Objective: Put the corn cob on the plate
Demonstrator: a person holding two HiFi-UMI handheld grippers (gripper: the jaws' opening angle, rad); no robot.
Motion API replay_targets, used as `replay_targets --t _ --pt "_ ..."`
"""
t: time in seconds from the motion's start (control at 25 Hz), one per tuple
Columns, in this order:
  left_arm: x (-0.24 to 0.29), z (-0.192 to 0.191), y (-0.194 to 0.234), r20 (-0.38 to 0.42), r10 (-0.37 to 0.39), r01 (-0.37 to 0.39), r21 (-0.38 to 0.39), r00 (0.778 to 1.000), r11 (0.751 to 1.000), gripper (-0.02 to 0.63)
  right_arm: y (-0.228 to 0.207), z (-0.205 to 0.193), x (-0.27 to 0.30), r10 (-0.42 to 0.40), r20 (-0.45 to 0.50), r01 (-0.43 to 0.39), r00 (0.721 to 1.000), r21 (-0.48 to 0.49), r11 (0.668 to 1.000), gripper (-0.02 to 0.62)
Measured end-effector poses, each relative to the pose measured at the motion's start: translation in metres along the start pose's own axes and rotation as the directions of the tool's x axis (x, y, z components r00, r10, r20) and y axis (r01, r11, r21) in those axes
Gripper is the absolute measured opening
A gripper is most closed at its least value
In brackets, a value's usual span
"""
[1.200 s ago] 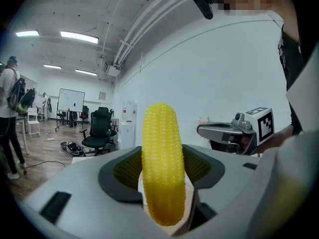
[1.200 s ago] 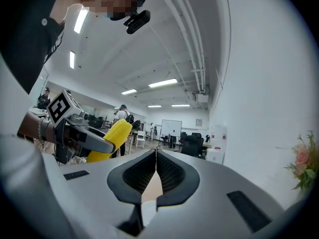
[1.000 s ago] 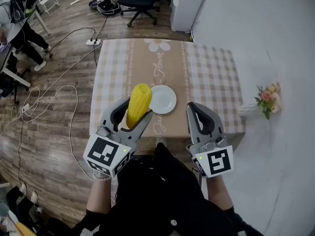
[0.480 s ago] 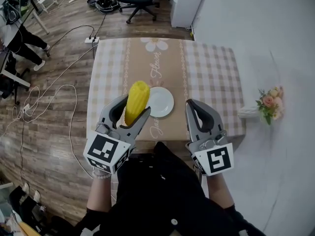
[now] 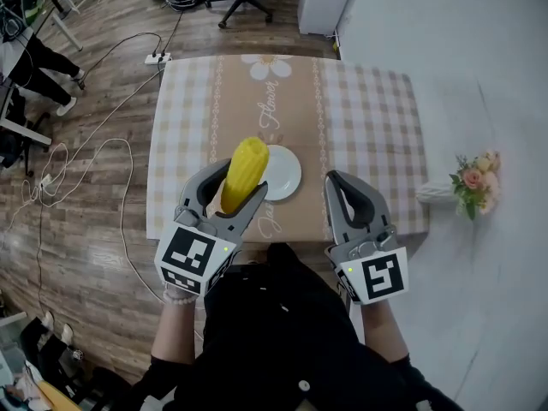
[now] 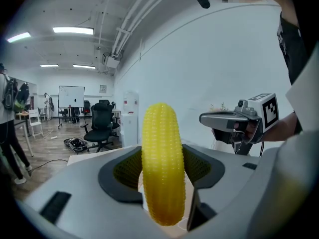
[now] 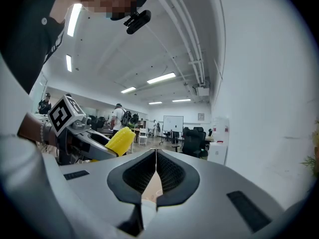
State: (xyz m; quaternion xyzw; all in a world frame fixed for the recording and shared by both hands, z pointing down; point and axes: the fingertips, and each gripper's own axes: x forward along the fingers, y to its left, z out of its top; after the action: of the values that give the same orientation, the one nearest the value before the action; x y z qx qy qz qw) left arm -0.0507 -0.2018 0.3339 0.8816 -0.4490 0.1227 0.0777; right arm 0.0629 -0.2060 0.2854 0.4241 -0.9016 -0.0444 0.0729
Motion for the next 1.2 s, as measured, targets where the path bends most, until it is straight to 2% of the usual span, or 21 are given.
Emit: replay_targets --t 0.24,0.48,0.68,0.88,1.08,1.2 --pt "0.001 0.010 -0.015 -0.036 -0.006 0.006 0.016 0.999 1.000 0.252 -0.005 0.018 -0.015 0.002 -0.025 -0.002 1.000 0.002 1.000 0.041" --pt "0.043 -0.054 0.005 -0.109 -0.024 0.028 0.038 0.994 0.999 0.252 -0.011 -0.039 0.013 0.003 -0.044 -0.002 0.999 0.021 1.000 0.041" --pt "0.051 -0.056 -0.004 -0.153 -0.036 0.042 0.040 0.988 0.998 0.252 -0.019 -0.029 0.002 -0.005 -0.060 0.006 0.998 0.025 1.000 0.041" --pt "0.073 -0.086 0.002 -0.204 -0.028 0.037 0.042 0.978 0.998 0.252 -0.023 -0.049 0.008 -0.001 -0.079 0.004 0.997 0.031 1.000 0.041" --pt "0.084 -0.094 -0.005 -0.249 -0.042 0.050 0.025 0.968 0.998 0.252 -0.033 -0.045 -0.001 -0.010 -0.097 0.013 0.995 0.030 0.999 0.041" --pt "0.095 -0.113 -0.001 -0.279 -0.049 0.054 0.012 0.959 0.998 0.252 -0.039 -0.055 0.001 -0.028 -0.096 0.032 0.995 0.037 0.999 0.041"
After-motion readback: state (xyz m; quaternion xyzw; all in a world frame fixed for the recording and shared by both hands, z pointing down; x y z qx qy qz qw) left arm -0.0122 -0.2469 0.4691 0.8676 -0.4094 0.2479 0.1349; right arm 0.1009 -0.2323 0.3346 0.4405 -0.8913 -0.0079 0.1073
